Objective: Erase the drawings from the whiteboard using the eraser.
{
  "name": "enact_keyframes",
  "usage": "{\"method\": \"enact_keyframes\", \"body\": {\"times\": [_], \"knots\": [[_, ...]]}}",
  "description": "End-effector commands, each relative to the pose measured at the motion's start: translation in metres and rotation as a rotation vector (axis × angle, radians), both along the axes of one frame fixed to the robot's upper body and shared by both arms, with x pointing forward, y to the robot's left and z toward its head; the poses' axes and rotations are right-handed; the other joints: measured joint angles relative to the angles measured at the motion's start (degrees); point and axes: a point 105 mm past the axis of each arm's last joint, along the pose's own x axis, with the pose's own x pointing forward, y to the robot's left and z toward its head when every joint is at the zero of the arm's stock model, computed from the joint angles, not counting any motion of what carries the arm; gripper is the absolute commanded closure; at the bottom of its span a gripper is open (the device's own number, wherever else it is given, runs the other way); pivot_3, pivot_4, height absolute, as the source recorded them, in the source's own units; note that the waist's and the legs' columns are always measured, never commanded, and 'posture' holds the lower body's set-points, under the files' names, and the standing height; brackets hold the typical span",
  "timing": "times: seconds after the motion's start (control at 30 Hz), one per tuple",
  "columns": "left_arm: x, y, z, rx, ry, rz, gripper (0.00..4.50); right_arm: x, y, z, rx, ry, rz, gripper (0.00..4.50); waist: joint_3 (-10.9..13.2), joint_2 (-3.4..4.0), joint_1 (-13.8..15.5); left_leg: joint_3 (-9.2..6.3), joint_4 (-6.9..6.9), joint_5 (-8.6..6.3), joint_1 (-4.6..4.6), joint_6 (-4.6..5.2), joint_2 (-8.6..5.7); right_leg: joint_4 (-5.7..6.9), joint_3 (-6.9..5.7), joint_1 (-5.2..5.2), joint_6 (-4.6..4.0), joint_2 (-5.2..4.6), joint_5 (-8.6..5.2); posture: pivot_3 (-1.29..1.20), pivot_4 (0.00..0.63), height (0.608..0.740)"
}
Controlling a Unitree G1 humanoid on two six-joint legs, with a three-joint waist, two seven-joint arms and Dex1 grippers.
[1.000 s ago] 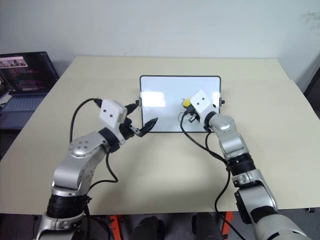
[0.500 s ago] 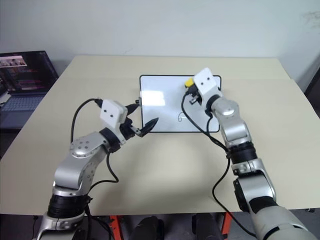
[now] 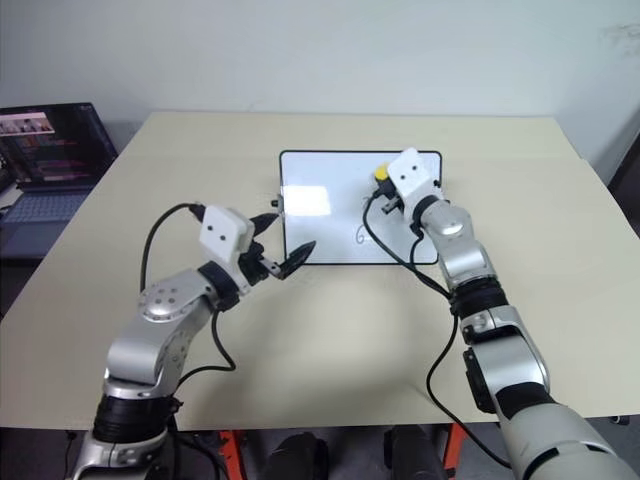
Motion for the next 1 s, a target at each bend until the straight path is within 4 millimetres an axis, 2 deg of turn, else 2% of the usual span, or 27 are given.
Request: {"method": "enact_keyframes", "body": {"times": [0.03, 0.3, 0.67, 1.0], "knots": [[-0.006, 0.0, 0.019, -0.002, -0.074, -0.003, 0.0, -0.002, 0.003, -0.012, -0.02, 0.032, 0.007, 3.4, 0.0, 0.0, -0.01, 0.0, 0.0, 0.0, 0.0, 0.0, 0.0, 0.0, 0.0, 0.0, 0.0, 0.0, 0.0, 0.0, 0.15, 0.74], [-0.013, 0.004, 0.016, 0.006, -0.059, 0.008, 0.0, -0.015, 0.021, -0.03, -0.022, 0.068, 0.064, 3.4, -0.02, 0.0, -0.17, 0.01, 0.0, 0.0, 0.03, 0.0, 0.02, 0.03, 0.02, 0.0, 0.0, 0.01, 0.0, 0.0, 0.15, 0.74], [-0.01, 0.003, 0.018, 0.005, -0.061, 0.007, 0.0, -0.032, 0.042, -0.05, -0.031, 0.113, 0.118, 3.4, -0.02, -0.01, -0.16, 0.02, 0.01, 0.0, 0.07, 0.0, 0.01, 0.08, 0.03, 0.01, 0.0, 0.01, 0.0, 0.0, 0.15, 0.74], [-0.009, 0.005, 0.018, 0.004, -0.059, 0.011, 0.0, -0.031, 0.04, -0.04, -0.021, 0.1, 0.117, 3.4, -0.01, 0.0, -0.14, 0.0, 0.01, 0.0, 0.07, 0.0, 0.01, 0.08, 0.01, 0.01, 0.0, 0.01, 0.0, 0.0, 0.15, 0.74]]}}
